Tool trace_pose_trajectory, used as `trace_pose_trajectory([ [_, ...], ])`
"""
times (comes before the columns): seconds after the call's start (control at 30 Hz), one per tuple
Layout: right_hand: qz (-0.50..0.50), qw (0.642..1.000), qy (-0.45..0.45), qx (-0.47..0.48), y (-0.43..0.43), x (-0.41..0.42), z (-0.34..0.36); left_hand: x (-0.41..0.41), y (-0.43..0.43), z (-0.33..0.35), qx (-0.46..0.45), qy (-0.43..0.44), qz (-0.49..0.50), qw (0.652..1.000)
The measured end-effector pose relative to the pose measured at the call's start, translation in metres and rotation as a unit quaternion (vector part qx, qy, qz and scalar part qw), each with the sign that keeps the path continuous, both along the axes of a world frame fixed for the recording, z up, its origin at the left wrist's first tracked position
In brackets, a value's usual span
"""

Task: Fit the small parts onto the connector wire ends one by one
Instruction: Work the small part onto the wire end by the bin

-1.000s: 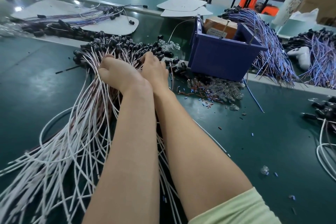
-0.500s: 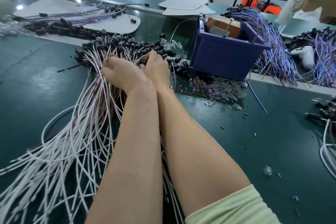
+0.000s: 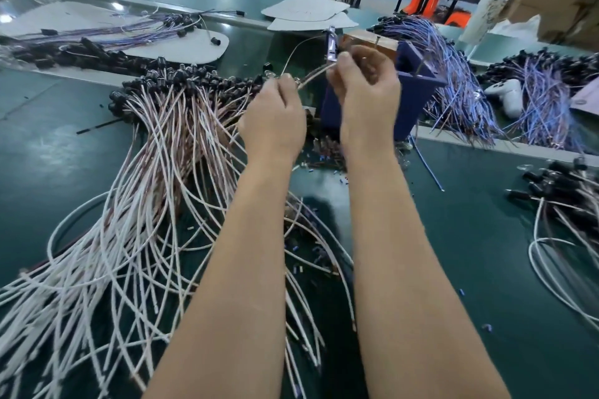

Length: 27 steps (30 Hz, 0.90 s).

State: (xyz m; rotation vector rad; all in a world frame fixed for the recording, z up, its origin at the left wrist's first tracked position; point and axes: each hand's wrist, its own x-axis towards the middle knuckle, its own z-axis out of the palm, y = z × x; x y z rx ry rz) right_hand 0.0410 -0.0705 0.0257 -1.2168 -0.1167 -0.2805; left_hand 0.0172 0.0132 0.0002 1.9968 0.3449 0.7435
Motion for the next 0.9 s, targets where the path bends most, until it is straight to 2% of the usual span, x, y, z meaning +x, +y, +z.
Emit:
trace_pose_trajectory([
  [0.03, -0.024, 0.996, 0.004, 0.084, -0.02, -0.001, 0.005, -0.002, -0.006, 0.001, 0.028, 0.042, -0.068, 0.996],
  [0.1, -0.086, 0.966, 0.002, 0.244, -0.06, -0.004, 0.011, -0.006, -0.02, 0.002, 0.073, 0.066, -0.178, 0.979],
  [0.17, -0.139, 0.936, 0.014, 0.323, -0.091, -0.008, 0.009, -0.007, -0.027, 0.004, 0.063, 0.06, -0.258, 0.962],
  [0.23, -0.133, 0.949, 0.041, 0.283, -0.107, -0.017, 0.0, -0.005, -0.038, 0.002, 0.043, 0.025, -0.284, 0.957],
  [0.3, -0.077, 0.989, 0.069, 0.106, -0.108, -0.027, -0.013, -0.007, -0.061, 0.003, 0.04, -0.003, -0.299, 0.953],
  [0.37, -0.007, 0.996, 0.06, -0.071, -0.098, -0.033, -0.03, -0.01, -0.082, -0.001, 0.048, -0.004, -0.309, 0.95],
  [0.43, -0.036, 0.991, 0.039, -0.121, -0.093, -0.032, -0.045, -0.011, -0.089, -0.01, 0.068, 0.02, -0.309, 0.949],
  [0.53, -0.169, 0.978, 0.08, -0.097, -0.106, -0.027, -0.056, -0.007, -0.078, -0.024, 0.114, 0.08, -0.271, 0.952],
  [0.6, -0.212, 0.971, 0.106, -0.033, -0.115, -0.022, -0.06, -0.005, -0.066, -0.031, 0.126, 0.119, -0.249, 0.953],
  [0.67, -0.187, 0.974, 0.12, 0.031, -0.116, -0.02, -0.061, -0.003, -0.06, -0.034, 0.111, 0.132, -0.244, 0.954],
  [0.8, -0.072, 0.987, 0.126, 0.072, -0.107, -0.02, -0.058, -0.002, -0.062, -0.033, 0.08, 0.1, -0.247, 0.96],
  [0.9, -0.057, 0.984, 0.136, 0.1, -0.107, -0.02, -0.057, -0.003, -0.064, -0.033, 0.062, 0.085, -0.252, 0.962],
])
